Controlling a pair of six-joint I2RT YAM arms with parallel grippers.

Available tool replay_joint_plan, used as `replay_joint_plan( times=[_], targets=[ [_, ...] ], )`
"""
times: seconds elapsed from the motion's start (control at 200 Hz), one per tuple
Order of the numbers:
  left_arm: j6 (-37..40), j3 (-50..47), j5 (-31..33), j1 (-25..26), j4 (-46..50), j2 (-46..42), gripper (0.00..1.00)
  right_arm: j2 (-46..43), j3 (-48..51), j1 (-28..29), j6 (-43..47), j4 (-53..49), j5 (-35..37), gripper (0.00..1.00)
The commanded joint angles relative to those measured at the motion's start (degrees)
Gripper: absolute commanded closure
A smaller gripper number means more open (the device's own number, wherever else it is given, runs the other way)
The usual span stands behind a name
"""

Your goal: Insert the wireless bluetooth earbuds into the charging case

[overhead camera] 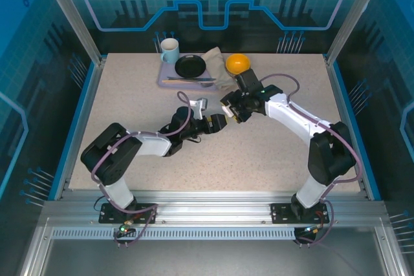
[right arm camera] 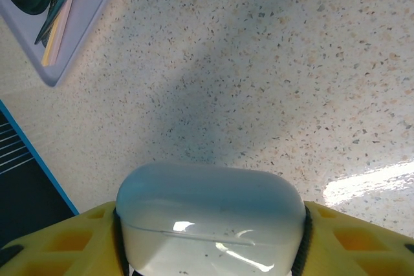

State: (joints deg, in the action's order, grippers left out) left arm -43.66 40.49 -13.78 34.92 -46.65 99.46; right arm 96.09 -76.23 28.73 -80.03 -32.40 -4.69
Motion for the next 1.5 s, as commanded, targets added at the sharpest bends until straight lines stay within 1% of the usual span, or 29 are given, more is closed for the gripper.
replay_joint_plan(
  times=[0.0,0.13,0.33,0.49,0.635,0.715,0.8,0.825,0.86,0.905,0.94,0.96,1.025,1.141,1.221,1.311,1.401,1.496],
  targets=[
    [-1.56,2.5,0.55,0.57,-5.32,1.99,0.24,-1.7,-1.29,-1.04,-0.72,0.39,-1.36,0.48],
    [-1.95,4.45,1.11,0.6,-5.96,3.62,0.25,-1.53,-1.02,-1.13,-0.74,0.75,-1.89,0.48],
    [-2.83,7.68,1.12,0.61,-7.0,6.55,0.33,-1.35,-0.59,-1.27,-0.85,1.37,-2.44,0.48],
    [-3.19,8.93,1.08,0.59,-7.49,7.9,0.45,-1.39,-0.28,-1.7,-0.75,1.81,-2.98,0.48],
    [-3.53,9.72,1.04,0.6,-8.03,8.88,0.63,-1.57,-0.07,-1.86,-0.78,1.9,-3.2,0.48],
    [-4.08,10.08,0.94,0.59,-8.41,9.34,0.65,-1.7,0.11,-2.01,-0.75,2.04,-3.19,0.48],
    [-4.26,10.22,0.95,0.6,-8.58,9.36,0.71,-1.74,0.29,-2.14,-0.76,2.23,-3.31,0.48],
    [-4.25,10.29,0.76,0.59,-8.58,9.3,0.73,-1.78,0.33,-2.19,-0.67,2.45,-3.31,0.47],
    [-4.31,10.38,0.52,0.59,-8.35,9.11,0.76,-2.03,0.4,-2.3,-0.65,2.65,-3.18,0.42],
    [-4.16,10.3,0.16,0.63,-7.86,8.63,0.81,-2.67,0.54,-2.82,-0.46,3.14,-2.66,0.32],
    [-4.21,10.18,-0.14,0.56,-7.47,8.12,0.82,-3.31,0.75,-3.53,-0.03,3.6,-2.41,0.24],
    [-4.13,10.05,-0.49,0.52,-7.2,7.68,0.82,-3.88,0.84,-3.91,0.31,3.96,-2.2,0.21],
    [-3.54,9.51,-1.73,0.48,-5.07,5.92,0.84,-6.01,1.5,-5.59,1.78,5.56,-1.42,0.16],
    [-0.54,8.28,-6.09,-0.63,1.57,0.85,0.87,-9.81,2.11,-9.14,7.27,6.28,-1.45,0.14],
    [2.27,8.07,-11.95,-2.37,7.19,-2.84,0.88,-11.36,3.1,-11.32,13.03,7.69,-3.92,0.13],
    [5.92,8.8,-19.75,-4.96,14.02,-6.25,0.88,-12.36,6.35,-12.9,21.75,14.84,-11.06,0.14],
    [8.82,9.57,-25.94,-7.6,20.23,-9.59,0.88,-12.72,9.65,-13.26,30.58,23.01,-21.68,0.15],
    [12.91,11.57,-30.9,-9.37,28.2,-12.53,0.87,-13.83,13.2,-12.67,35.66,27.94,-27.26,0.16]
  ],
)
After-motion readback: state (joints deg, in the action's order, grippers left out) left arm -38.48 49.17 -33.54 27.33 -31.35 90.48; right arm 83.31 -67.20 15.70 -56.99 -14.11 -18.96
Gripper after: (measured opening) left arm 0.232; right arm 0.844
